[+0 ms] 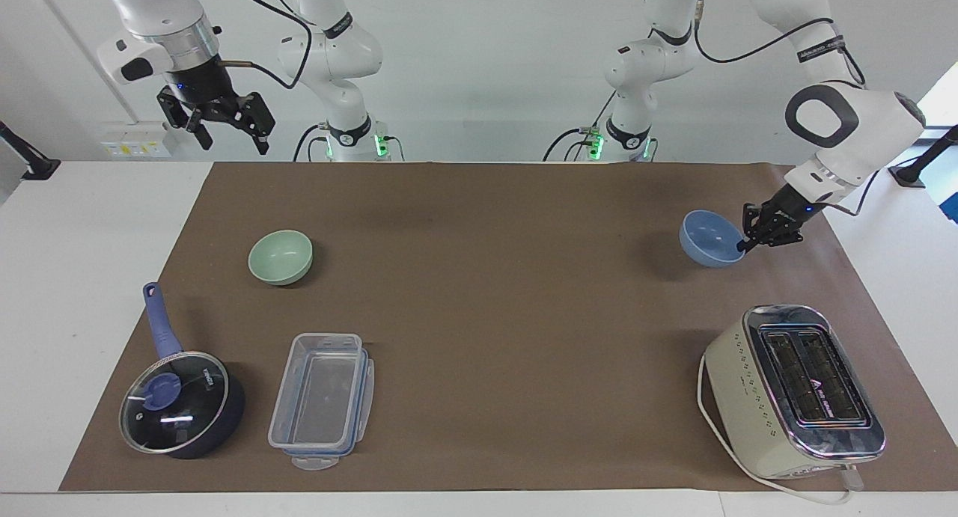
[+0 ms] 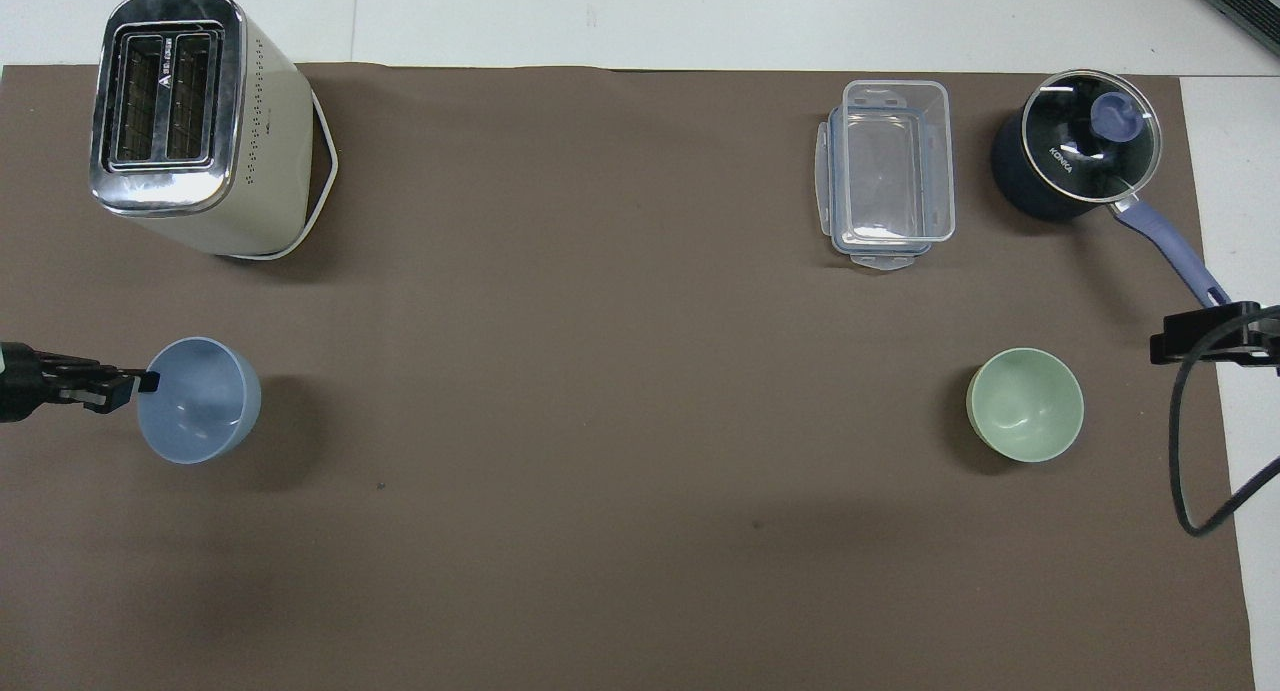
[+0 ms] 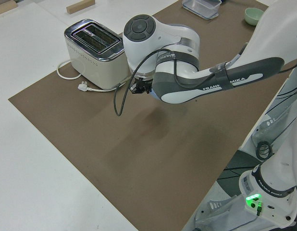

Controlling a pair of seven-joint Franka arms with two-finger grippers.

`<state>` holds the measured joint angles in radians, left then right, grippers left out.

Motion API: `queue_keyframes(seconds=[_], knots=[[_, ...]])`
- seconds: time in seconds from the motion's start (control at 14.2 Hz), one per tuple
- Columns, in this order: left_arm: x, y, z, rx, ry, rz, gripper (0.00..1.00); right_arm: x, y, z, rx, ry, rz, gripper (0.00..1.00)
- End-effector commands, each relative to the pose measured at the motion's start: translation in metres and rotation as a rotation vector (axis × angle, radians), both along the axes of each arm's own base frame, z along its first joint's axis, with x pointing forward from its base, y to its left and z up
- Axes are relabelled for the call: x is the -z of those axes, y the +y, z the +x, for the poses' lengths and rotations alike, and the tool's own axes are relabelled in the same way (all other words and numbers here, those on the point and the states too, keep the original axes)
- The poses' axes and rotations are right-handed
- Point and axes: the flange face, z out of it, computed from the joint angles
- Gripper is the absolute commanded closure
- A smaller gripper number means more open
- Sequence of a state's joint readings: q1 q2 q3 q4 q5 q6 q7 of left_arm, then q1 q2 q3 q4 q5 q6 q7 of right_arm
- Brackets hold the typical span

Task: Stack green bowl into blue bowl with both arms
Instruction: 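Grip the blue bowl rim with the left gripper and drag it inward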

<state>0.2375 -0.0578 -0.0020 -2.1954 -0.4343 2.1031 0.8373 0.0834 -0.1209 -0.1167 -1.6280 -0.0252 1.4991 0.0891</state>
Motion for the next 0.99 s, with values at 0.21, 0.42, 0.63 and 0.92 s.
queue_keyframes(seconds=[0.21,0.42,0.63,0.92], knots=[[0.009,-0.112,-0.008,-0.06,0.061,0.117,1.0,-0.003,-0.002,-0.003,-0.018,0.006,0.007,0.0],[0.015,-0.182,-0.011,-0.131,0.068,0.158,1.0,-0.003,-0.002,-0.003,-0.018,0.004,0.007,0.0],[0.022,-0.251,-0.021,-0.208,0.069,0.176,1.0,-0.003,-0.002,-0.003,-0.018,0.006,0.007,0.0],[0.037,-0.34,-0.045,-0.28,0.064,0.18,1.0,-0.003,-0.002,-0.003,-0.018,0.006,0.007,0.0]])
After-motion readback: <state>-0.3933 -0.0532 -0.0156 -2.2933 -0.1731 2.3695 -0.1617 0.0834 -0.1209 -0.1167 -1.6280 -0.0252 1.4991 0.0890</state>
